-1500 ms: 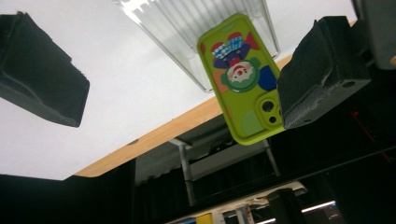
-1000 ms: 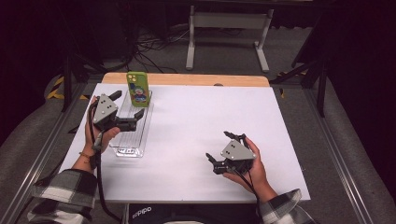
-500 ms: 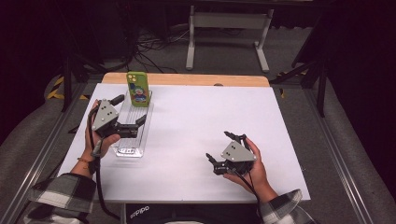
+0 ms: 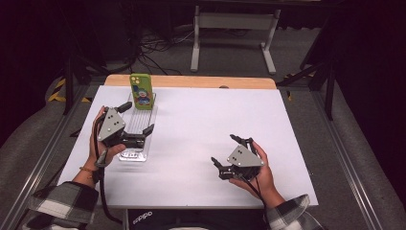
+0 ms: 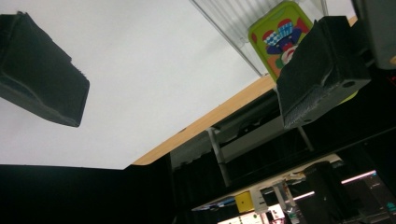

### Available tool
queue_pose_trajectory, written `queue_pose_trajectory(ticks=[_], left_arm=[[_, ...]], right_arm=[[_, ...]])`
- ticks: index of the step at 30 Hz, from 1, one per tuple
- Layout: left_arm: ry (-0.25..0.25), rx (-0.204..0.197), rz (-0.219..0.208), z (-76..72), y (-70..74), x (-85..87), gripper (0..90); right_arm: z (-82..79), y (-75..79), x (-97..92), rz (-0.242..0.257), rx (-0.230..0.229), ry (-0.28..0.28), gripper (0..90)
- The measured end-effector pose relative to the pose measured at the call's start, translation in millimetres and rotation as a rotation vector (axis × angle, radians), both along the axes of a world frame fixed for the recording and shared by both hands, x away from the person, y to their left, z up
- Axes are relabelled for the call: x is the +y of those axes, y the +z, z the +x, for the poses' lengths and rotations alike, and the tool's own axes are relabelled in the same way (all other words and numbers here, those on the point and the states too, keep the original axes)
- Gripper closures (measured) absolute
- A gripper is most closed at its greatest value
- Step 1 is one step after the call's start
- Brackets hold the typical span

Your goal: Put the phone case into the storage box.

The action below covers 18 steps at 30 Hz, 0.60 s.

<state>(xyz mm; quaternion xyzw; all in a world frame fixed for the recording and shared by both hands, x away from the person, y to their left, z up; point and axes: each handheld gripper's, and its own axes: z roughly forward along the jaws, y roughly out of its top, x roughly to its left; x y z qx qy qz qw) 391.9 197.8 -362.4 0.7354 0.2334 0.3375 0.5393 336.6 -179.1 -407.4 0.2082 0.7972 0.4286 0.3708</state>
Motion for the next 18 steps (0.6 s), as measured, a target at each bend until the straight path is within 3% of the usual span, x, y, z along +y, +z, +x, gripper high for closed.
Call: queue_pose_trajectory(ticks=[7,15,18], left_arm=[[-0.030,-0.004,0.012,-6.4,-1.2,-6.7,3.5],[-0.064,-0.008,-0.014,-10.8,-1.7,-13.2,4.3],[-0.076,-0.011,-0.005,-12.8,-1.8,-15.4,4.5]], right_arm=[[-1.4,0.8,0.5,0.002,-0.010,0.001,9.4],[-2.2,1.6,0.2,0.005,-0.013,0.004,9.4],[-2.7,2.2,-0.5,0.011,-0.018,0.004,9.4]])
